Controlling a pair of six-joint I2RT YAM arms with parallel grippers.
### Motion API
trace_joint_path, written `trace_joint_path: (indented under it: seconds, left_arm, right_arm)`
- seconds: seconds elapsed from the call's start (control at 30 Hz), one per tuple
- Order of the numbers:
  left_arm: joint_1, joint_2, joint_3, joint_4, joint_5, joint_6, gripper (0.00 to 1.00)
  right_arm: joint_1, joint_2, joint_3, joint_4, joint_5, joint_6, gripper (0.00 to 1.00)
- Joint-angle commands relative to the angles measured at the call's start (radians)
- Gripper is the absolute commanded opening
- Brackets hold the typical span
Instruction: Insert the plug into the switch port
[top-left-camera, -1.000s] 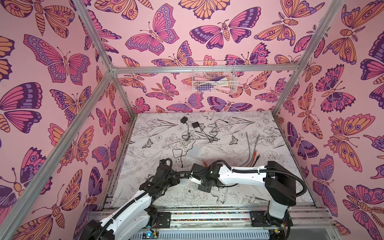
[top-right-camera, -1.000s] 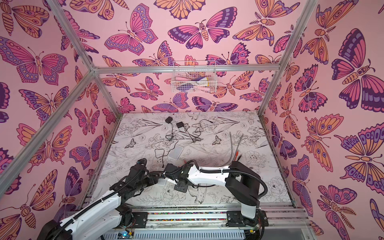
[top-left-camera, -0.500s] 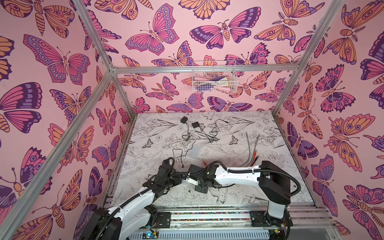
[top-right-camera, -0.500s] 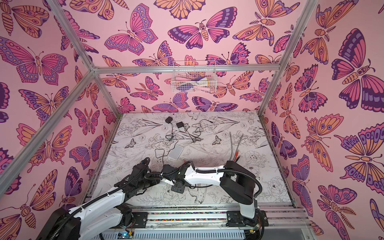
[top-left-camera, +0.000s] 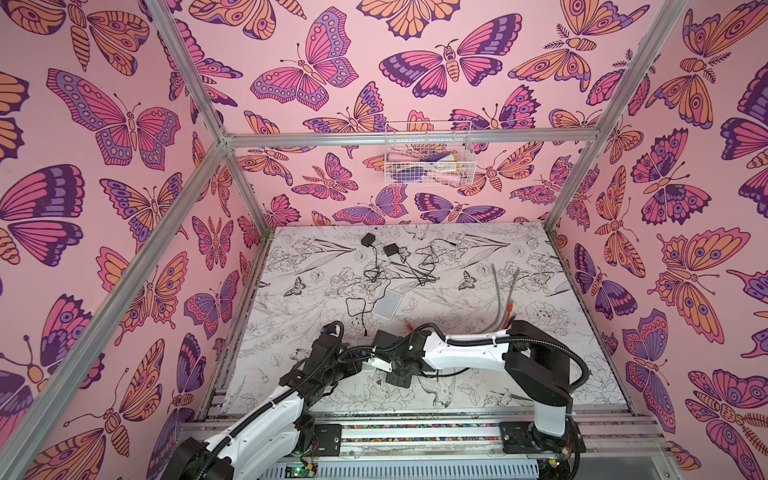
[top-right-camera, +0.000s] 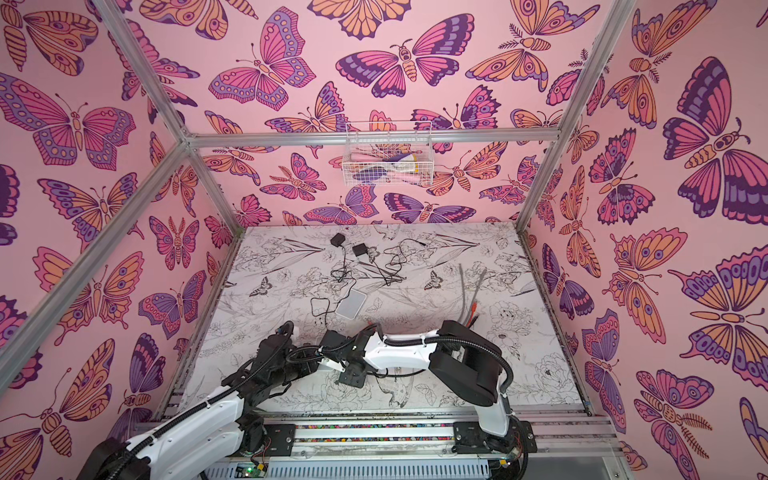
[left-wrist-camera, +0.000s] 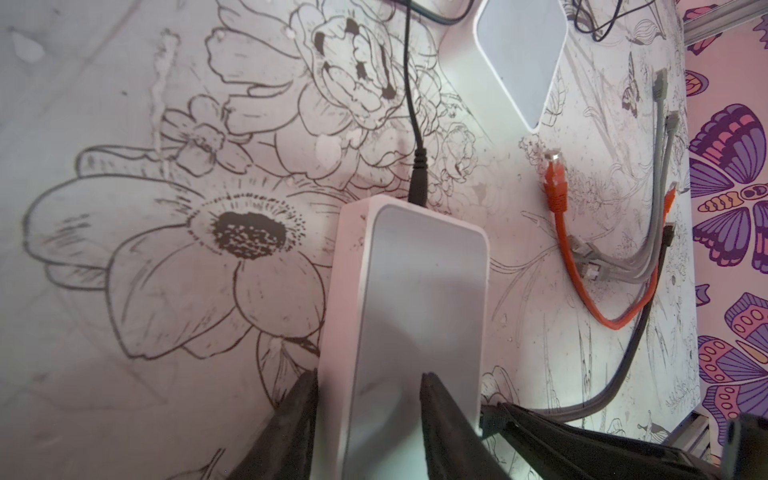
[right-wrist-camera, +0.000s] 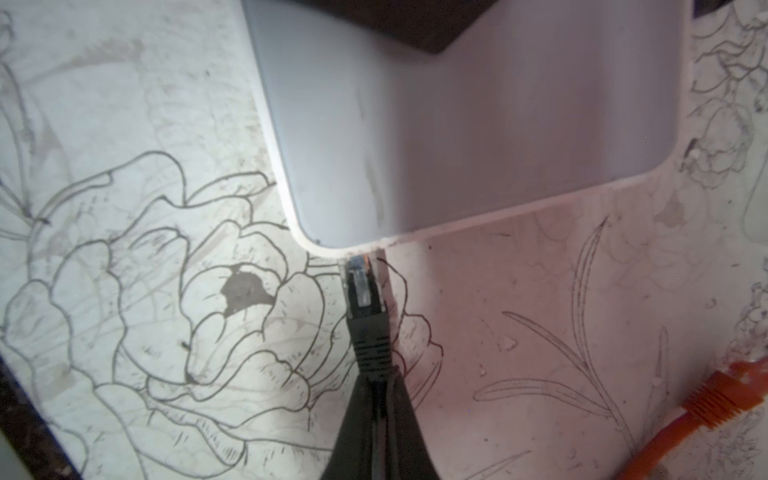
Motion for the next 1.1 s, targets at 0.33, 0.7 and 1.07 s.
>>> trace_joint_path:
  seconds: [0.33, 0.7, 1.07]
  left_arm:
    - [0.006, 0.015, -0.043, 0.003, 0.019, 0.001, 0.42]
    - [0.006, 0.002, -0.052, 0.003, 0.018, 0.000, 0.42]
    - [0.006, 0.008, -0.056, 0.008, 0.036, 0.004, 0.42]
  right_arm:
    - [0.009, -0.024, 0.020, 0.034, 0.023, -0.013, 0.00]
    - [0.008, -0.072, -0.019, 0.066, 0.023, -0.009, 0.00]
    - [0.009, -0.058, -0.035, 0.098, 0.011, -0.002, 0.00]
